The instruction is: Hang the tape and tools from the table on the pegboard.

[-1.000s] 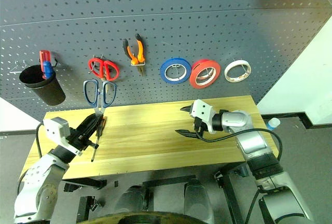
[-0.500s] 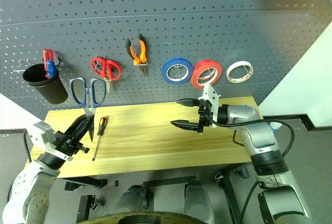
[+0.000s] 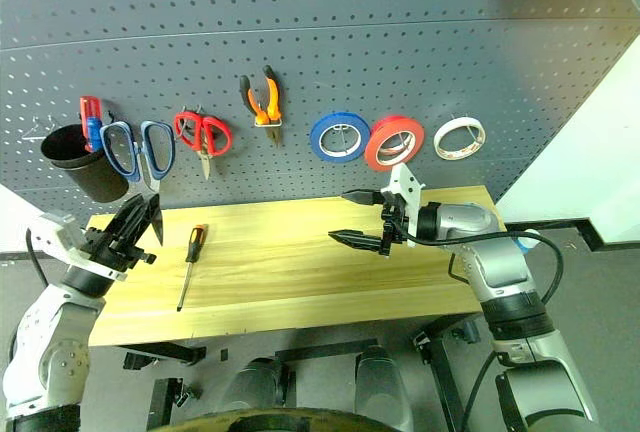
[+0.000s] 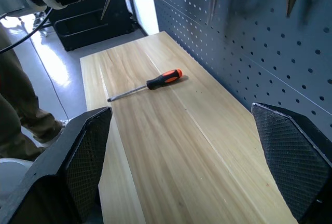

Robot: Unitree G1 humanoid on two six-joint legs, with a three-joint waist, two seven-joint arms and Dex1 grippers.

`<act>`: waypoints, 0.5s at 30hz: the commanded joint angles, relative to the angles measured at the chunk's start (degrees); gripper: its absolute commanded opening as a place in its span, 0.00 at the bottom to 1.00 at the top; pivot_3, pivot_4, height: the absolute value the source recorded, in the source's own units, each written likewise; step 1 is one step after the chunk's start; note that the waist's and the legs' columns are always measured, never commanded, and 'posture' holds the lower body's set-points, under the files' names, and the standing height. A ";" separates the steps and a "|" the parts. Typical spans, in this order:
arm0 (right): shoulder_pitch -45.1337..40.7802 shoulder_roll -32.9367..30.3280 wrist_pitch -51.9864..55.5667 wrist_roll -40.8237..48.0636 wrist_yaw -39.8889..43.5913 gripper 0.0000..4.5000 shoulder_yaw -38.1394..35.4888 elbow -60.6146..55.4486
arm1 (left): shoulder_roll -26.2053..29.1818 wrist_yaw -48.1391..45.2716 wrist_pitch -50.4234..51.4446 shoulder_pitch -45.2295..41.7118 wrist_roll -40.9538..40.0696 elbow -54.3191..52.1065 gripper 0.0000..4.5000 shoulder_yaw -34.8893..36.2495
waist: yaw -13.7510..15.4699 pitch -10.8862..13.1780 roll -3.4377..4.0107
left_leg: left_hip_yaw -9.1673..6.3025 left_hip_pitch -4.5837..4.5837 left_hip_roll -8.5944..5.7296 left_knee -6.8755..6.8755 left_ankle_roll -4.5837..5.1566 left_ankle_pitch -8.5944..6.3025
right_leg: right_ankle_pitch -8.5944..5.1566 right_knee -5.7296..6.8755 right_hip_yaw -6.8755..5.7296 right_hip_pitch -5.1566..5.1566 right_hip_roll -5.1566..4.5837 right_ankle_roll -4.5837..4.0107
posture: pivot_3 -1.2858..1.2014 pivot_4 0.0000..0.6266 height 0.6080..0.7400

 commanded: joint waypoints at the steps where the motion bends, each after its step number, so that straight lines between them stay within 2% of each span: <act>1: 0.37 0.20 -0.92 0.38 -0.66 1.00 -1.18 -2.07 | 0.70 -0.36 -1.04 -2.17 0.86 1.33 0.14 -0.19 | -0.07 -0.03 0.00 | 0.00 0.00 0.00 0.00 0.00 0.00 | 0.00 0.01 0.00 0.00 0.00 0.00 | 0.50 0.06 0.98; 14: 0.97 0.39 -1.54 0.26 -2.02 1.00 -0.95 -2.21 | 1.00 -1.24 -0.52 -5.52 3.89 6.56 0.14 -2.21 | -0.28 -0.51 -0.01 | 0.01 0.03 0.00 0.01 0.00 0.00 | 0.01 0.02 0.01 0.01 0.00 0.00 | 0.49 0.05 0.98; 15: 1.00 0.42 -1.62 0.17 -2.09 1.00 -0.86 -2.19 | 1.00 -1.49 -0.13 -5.60 3.58 6.72 0.20 -2.23 | -0.27 -0.55 -0.01 | 0.01 0.04 0.00 0.00 0.00 0.00 | 0.01 0.02 0.01 0.01 0.00 0.00 | 0.49 0.05 0.98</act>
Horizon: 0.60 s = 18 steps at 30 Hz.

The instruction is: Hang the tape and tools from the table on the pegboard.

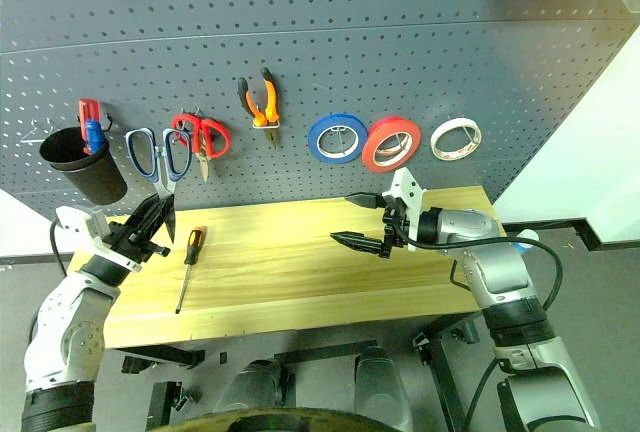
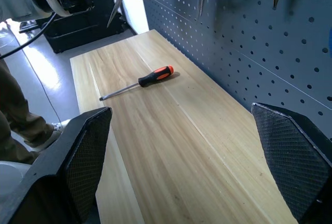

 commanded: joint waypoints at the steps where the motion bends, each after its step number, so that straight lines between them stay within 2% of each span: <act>1: -0.30 0.42 -1.15 0.12 -0.20 1.00 -0.73 -2.06 | 0.78 -0.94 0.12 -1.24 -0.50 -0.64 0.27 -0.15 | 0.02 -0.09 0.00 | 0.00 0.00 0.00 0.00 0.00 0.00 | 0.00 0.00 0.00 0.00 0.00 0.00 | 0.49 0.05 0.98; 10: -0.73 0.89 -2.52 -0.64 -1.20 1.00 -0.97 -2.13 | 0.73 -0.51 -0.86 -0.68 0.93 -0.17 0.90 0.26 | 0.00 -0.51 -0.02 | 0.00 0.06 0.00 0.00 0.00 0.00 | 0.00 0.00 0.00 0.05 0.00 0.00 | 0.49 0.05 0.98; 18: -3.41 1.57 2.47 7.38 -1.69 1.00 -5.73 -7.15 | 1.38 -0.94 -2.53 3.09 3.62 3.25 0.90 1.27 | -0.03 -0.54 0.00 | 0.00 0.10 0.00 0.00 0.00 0.00 | 0.00 0.01 0.01 0.08 0.00 0.00 | 0.49 0.07 0.98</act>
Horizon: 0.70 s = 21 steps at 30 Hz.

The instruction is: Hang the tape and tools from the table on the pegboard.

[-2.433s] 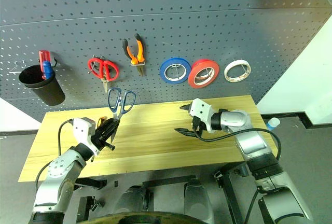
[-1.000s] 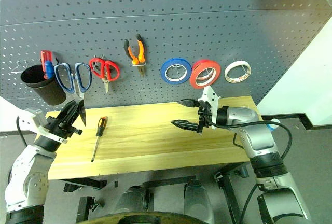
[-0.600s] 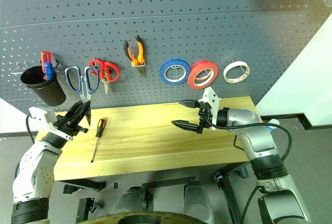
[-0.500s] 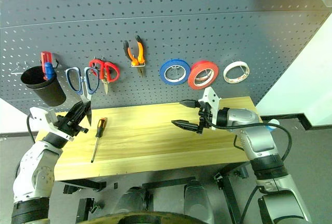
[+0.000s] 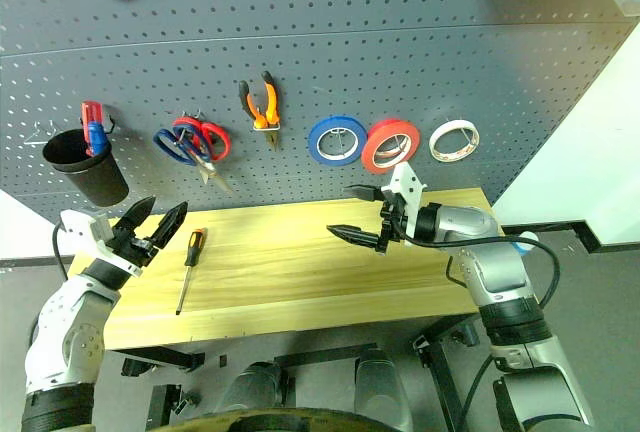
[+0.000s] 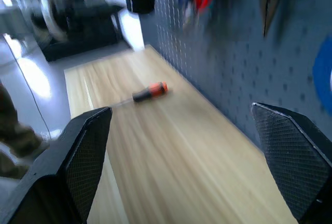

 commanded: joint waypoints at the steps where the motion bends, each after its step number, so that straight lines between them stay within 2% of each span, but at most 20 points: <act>1: -1.72 -0.19 1.87 3.94 -0.09 1.00 -3.02 -4.33 | 1.24 -0.22 -2.49 1.93 2.05 2.48 0.90 1.37 | 0.02 -0.01 0.01 | 0.00 0.01 0.00 0.00 0.00 0.00 | 0.00 0.00 0.00 0.00 0.00 0.00 | 0.49 0.07 0.98; 8: -0.93 -0.54 3.17 5.82 -0.02 1.00 -3.42 -6.45 | 0.87 2.31 -4.92 5.18 4.79 10.25 0.90 2.78 | 0.09 -0.01 0.00 | 0.00 0.02 0.00 0.00 0.01 0.00 | 0.00 0.00 -0.01 0.02 0.00 0.00 | 0.50 0.08 0.98; 12: -0.42 -0.73 3.22 5.78 -0.14 1.00 -3.24 -7.18 | 1.27 5.89 -3.44 5.63 8.22 13.39 0.90 1.31 | 0.17 0.00 0.00 | 0.00 0.02 0.00 0.00 0.01 -0.01 | 0.00 0.01 0.00 0.03 0.00 0.00 | 0.50 0.10 0.98; 14: 0.12 -1.18 3.02 5.14 0.04 1.00 -2.90 -7.25 | 1.09 8.37 0.12 5.22 8.31 13.12 0.90 1.16 | 0.26 0.00 0.00 | -0.01 0.02 0.00 0.00 0.01 -0.01 | 0.00 0.01 -0.01 0.03 0.00 0.00 | 0.50 0.11 0.98; 16: 0.80 -1.70 2.79 4.41 0.31 1.00 -2.46 -7.28 | 0.85 10.47 5.34 4.95 7.23 10.97 0.99 0.85 | 0.38 0.01 0.01 | -0.01 0.02 0.00 -0.01 0.01 -0.01 | -0.01 0.01 -0.01 0.03 0.00 0.00 | 0.50 0.13 0.98; 19: 1.77 -2.40 2.63 3.67 0.42 1.00 -1.79 -8.34 | 0.80 14.50 13.77 4.88 6.39 6.10 1.00 0.14 | 0.38 0.08 0.02 | -0.02 0.02 0.00 0.00 0.02 -0.01 | -0.01 0.01 -0.01 0.03 0.00 0.01 | 0.50 0.15 0.98; 21: 2.12 -2.54 2.83 3.47 0.30 1.00 -1.34 -8.97 | 0.80 21.56 22.32 1.59 6.64 5.51 1.00 1.20 | 0.40 0.17 0.11 | -0.02 0.02 0.00 0.00 0.02 -0.01 | -0.01 0.03 -0.01 0.03 0.00 0.01 | 0.50 0.16 0.98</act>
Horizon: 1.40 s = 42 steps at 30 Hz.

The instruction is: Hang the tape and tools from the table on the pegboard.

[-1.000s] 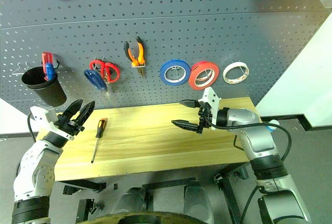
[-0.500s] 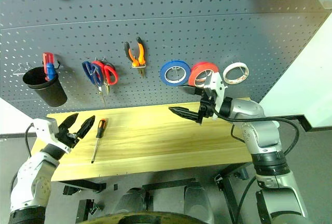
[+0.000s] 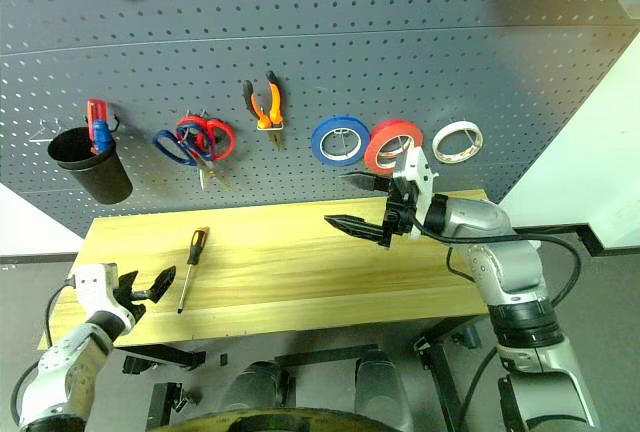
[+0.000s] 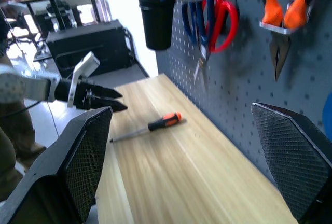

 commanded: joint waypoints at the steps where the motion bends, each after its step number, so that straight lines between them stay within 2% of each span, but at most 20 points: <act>1: 0.04 -0.73 -0.39 -0.18 0.10 1.00 0.16 -3.39 | 0.67 10.70 13.21 -5.56 0.21 -2.75 1.00 1.60 | 0.13 0.09 0.05 | -0.01 0.02 0.00 0.00 0.00 0.00 | 0.00 0.04 0.00 0.01 0.00 0.00 | 0.50 0.17 0.98; 5: 1.21 -1.20 -0.05 -0.42 -0.14 1.00 0.66 -4.52 | 3.13 14.98 25.22 -11.97 0.57 -1.22 1.00 1.19 | -0.01 0.32 -0.02 | -0.08 0.04 0.00 0.00 0.00 0.00 | -0.01 0.14 -0.05 0.01 0.02 0.01 | 0.50 0.19 0.98; 10: 2.38 -1.67 0.71 0.07 -0.76 1.00 0.66 -6.19 | 5.04 14.75 31.61 -22.14 0.41 5.82 1.00 0.24 | -0.20 1.02 0.04 | -0.07 0.02 0.00 0.00 0.00 0.00 | -0.01 0.13 -0.05 -0.02 0.02 0.02 | 0.50 0.22 0.98; 18: 5.08 -2.56 2.23 0.55 -2.30 1.00 -0.26 -8.98 | 8.07 10.56 30.66 -33.90 7.74 23.79 1.00 -8.45 | -0.38 1.73 -0.04 | -0.05 -0.07 0.00 -0.11 0.02 -0.01 | -0.02 0.02 -0.04 -0.14 0.02 0.02 | 0.48 0.25 0.98; 31: 7.39 -3.38 2.94 0.86 -4.34 1.00 -1.24 -11.26 | 6.04 6.24 22.98 -46.11 12.27 45.48 1.00 -10.79 | -0.50 2.59 -0.32 | -0.05 -0.24 0.00 -0.09 0.02 -0.01 | -0.02 -0.03 -0.05 -0.25 0.01 0.05 | 0.47 0.25 0.98; 35: 7.54 -3.55 2.80 0.69 -4.77 1.00 -1.33 -11.28 | 5.99 6.09 22.31 -47.53 12.79 48.46 0.80 -10.56 | -0.72 2.60 -0.31 | -0.06 -0.54 0.00 -0.05 0.01 -0.01 | -0.01 0.03 -0.04 -0.59 0.01 0.05 | 0.47 0.24 0.98; 42: 7.17 -3.69 2.21 0.08 -4.81 1.00 -1.25 -10.23 | 6.06 6.95 21.24 -47.39 13.16 49.86 0.25 -10.31 | -0.80 2.60 -0.31 | -0.06 -0.71 0.00 -0.01 0.01 0.00 | 0.01 0.03 -0.05 -0.72 0.01 0.09 | 0.47 0.24 0.98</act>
